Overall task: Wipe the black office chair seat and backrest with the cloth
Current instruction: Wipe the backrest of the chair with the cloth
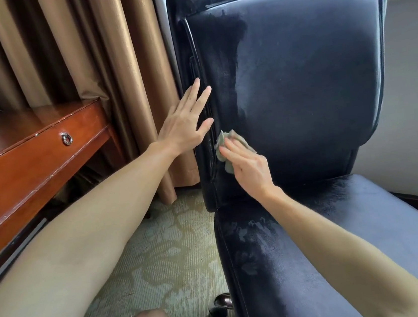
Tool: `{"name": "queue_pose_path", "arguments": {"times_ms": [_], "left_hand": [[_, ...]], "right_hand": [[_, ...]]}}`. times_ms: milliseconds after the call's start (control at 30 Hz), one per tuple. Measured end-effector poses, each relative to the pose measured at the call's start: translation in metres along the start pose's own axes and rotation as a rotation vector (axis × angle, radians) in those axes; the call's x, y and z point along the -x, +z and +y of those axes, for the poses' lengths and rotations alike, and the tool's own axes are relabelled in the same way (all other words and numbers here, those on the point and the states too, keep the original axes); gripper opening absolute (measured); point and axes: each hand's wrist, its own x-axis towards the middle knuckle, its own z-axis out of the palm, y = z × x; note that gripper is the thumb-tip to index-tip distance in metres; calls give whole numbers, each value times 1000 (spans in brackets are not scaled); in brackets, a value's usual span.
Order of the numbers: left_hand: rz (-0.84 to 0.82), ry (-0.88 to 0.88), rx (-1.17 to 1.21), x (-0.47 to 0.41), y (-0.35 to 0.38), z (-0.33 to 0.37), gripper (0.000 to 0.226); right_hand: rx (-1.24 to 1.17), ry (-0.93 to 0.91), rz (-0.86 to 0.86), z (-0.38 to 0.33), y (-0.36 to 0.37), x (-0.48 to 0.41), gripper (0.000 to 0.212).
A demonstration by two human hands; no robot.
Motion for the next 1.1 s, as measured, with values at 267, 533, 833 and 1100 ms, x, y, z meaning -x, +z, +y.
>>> {"name": "queue_pose_path", "arguments": {"times_ms": [267,533,833,1100], "left_hand": [[4,0,7,-2,2,2,68],[-1,32,-14,-2,1,-5,67],[-39,37,1,8,3,-9,68],[-29,-23,125,46,6,-3,62]], "right_hand": [[-68,-114,-272,-16,4,68,48],[31,-243,-131,-12,5,3,42],[66,-129,-380,4,-3,59,35],[14,185,-155,-34,-17,-6,21]]}}
